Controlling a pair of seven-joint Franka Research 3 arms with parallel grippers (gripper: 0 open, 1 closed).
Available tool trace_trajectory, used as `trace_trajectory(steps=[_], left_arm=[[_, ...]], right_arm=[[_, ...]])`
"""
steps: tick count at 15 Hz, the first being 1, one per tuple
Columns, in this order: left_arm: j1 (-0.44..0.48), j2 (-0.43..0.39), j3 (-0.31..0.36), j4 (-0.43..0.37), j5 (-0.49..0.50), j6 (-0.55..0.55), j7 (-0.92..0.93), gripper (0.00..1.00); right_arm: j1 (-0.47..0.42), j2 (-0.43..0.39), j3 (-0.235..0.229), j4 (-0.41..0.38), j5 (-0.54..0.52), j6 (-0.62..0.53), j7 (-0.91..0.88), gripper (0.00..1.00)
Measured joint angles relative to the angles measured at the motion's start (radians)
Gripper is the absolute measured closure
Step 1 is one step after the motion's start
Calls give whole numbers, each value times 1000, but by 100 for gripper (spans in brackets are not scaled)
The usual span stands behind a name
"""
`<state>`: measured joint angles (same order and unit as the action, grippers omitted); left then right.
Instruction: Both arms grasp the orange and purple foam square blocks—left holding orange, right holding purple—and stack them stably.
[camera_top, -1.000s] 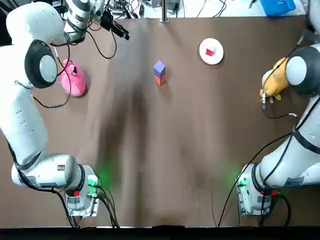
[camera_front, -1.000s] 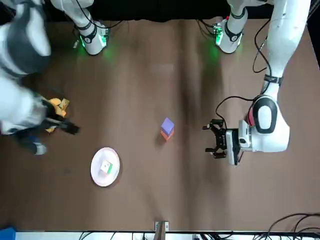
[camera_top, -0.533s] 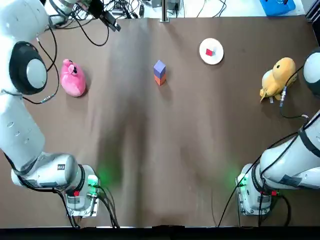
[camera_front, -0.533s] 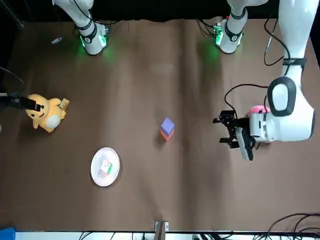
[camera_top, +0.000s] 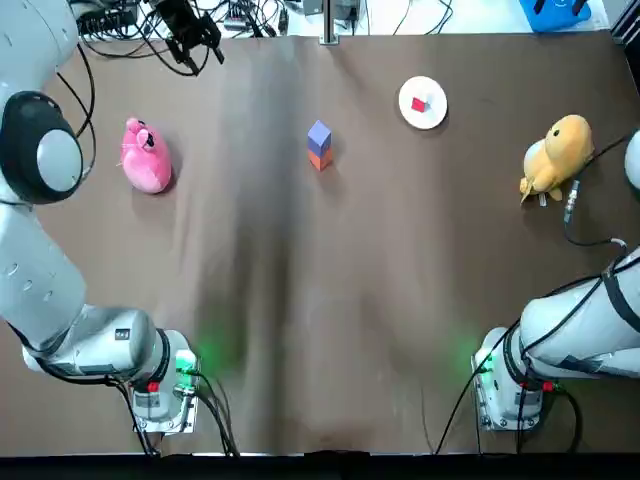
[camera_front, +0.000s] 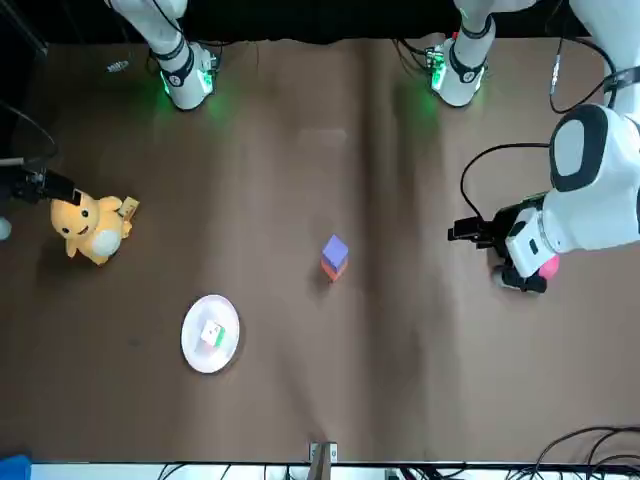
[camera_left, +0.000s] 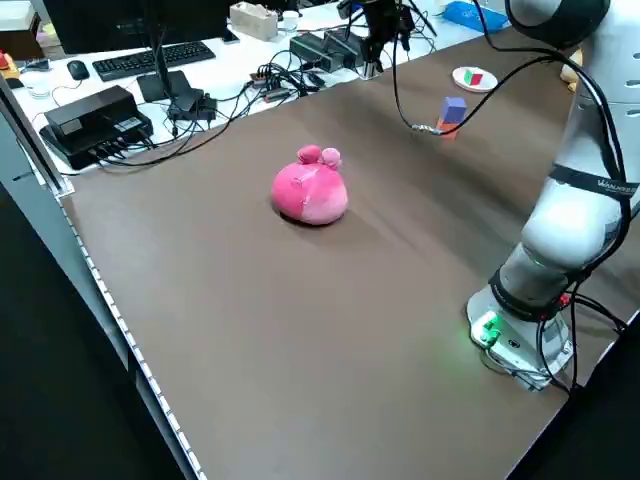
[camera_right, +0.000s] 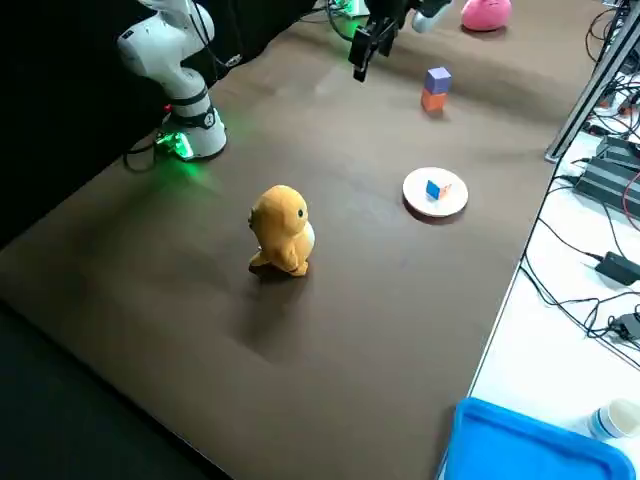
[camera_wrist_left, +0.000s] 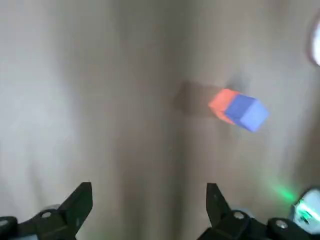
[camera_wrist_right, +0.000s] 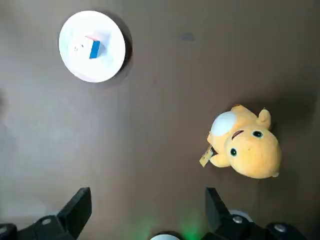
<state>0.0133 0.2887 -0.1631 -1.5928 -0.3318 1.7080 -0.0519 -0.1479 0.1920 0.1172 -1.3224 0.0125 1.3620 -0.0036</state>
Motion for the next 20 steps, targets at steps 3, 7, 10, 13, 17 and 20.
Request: trace_trajectory(steps=[3, 7, 10, 13, 17, 20], left_arm=[[-9, -49, -10, -4, 160, -53, -68, 0], [-19, -205, -57, -14, 384, -123, -88, 0], [-18, -299, -66, -1, 419, -129, -90, 0], [-13, -327, -65, 12, 419, -132, -89, 0], [-13, -305, -65, 12, 419, -132, -91, 0], [-13, -297, -65, 12, 419, -132, -91, 0]], right_arm=[[1, -61, -17, -94, 0, 64, -9, 0], [219, -97, -243, -143, 0, 86, -14, 0], [347, -98, -372, -143, 0, 86, -15, 0], [356, -98, -384, -144, 0, 79, -16, 0], [358, -98, -388, -145, 0, 77, -18, 0], [315, -98, -358, -146, 0, 77, -19, 0]])
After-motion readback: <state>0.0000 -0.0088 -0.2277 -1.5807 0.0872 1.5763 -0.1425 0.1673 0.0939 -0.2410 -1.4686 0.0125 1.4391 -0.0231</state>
